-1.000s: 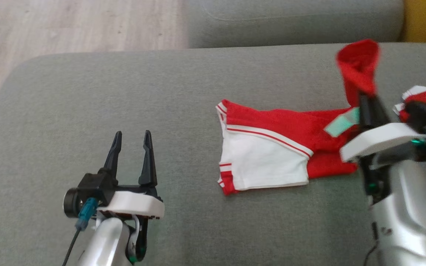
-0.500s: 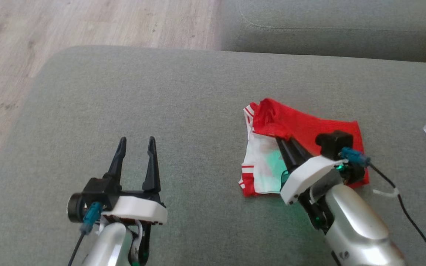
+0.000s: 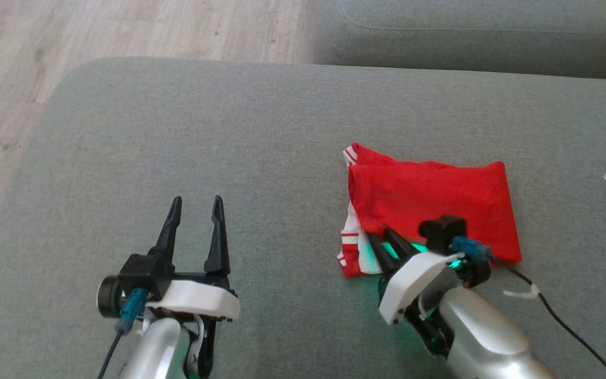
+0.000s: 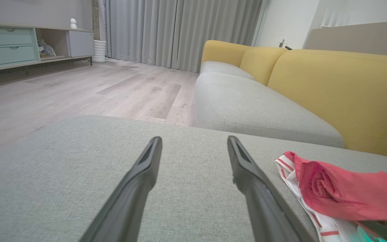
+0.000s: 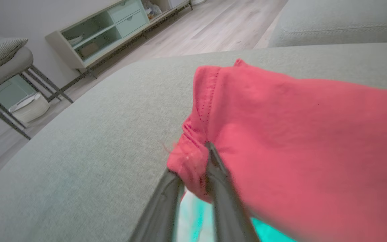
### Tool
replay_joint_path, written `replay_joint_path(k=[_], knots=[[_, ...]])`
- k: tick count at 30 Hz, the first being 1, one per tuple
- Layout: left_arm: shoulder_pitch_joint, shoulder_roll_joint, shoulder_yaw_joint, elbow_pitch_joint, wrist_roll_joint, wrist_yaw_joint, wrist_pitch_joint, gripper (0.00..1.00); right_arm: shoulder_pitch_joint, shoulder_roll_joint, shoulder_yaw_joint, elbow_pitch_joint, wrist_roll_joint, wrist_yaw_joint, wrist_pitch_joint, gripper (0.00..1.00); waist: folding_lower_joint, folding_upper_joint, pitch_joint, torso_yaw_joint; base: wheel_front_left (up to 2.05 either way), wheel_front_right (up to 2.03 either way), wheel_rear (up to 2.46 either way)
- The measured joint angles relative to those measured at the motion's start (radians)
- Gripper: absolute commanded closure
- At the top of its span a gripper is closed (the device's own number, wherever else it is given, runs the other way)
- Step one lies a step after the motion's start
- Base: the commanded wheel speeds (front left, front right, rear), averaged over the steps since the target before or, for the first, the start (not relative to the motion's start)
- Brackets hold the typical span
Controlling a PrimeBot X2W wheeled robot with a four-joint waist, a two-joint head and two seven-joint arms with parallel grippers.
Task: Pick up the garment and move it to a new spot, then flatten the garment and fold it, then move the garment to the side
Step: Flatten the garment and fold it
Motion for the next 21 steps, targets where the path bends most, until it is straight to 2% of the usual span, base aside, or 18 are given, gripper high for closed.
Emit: replay_joint_path(k=[5, 8, 11, 13, 14, 21], knots=[[0.0, 0.0, 0.0, -0.004, 0.0, 0.001, 0.0, 0.0, -0.008, 0.0, 0.044, -0.008, 0.044, 0.0, -0.009, 0.0, 0.0, 0.0, -0.003, -0.024, 0.0, 0.0, 0.0], [0.0, 0.0, 0.018, -0.039, 0.0, 0.009, 0.0, 0.0, -0.028, 0.0, -0.005, -0.038, 0.153, 0.0, -0.029, 0.0, 0.0, 0.0, -0.008, -0.041, 0.0, 0.0, 0.0], [0.001, 0.0, 0.028, -0.05, 0.0, 0.01, 0.0, 0.0, -0.063, 0.0, -0.072, -0.04, 0.162, 0.0, -0.058, 0.0, 0.0, 0.0, -0.016, -0.063, 0.0, 0.0, 0.0], [0.004, 0.0, 0.03, -0.055, 0.0, 0.01, 0.0, 0.0, -0.083, 0.0, -0.141, -0.035, 0.114, 0.0, -0.075, 0.0, -0.0001, 0.0, -0.022, -0.079, 0.0, 0.0, 0.0], [0.004, 0.0, 0.03, -0.055, 0.0, 0.01, 0.0, 0.0, -0.083, 0.0, -0.141, -0.035, 0.114, 0.0, -0.075, 0.0, -0.0001, 0.0, -0.022, -0.079, 0.0, 0.0, 0.0], [0.031, 0.0, 0.044, -0.063, 0.0, 0.009, 0.0, 0.0, -0.031, -0.025, -0.394, -0.088, -0.128, 0.0, -0.091, 0.0, -0.0001, 0.0, -0.047, -0.14, 0.0, 0.0, 0.0]])
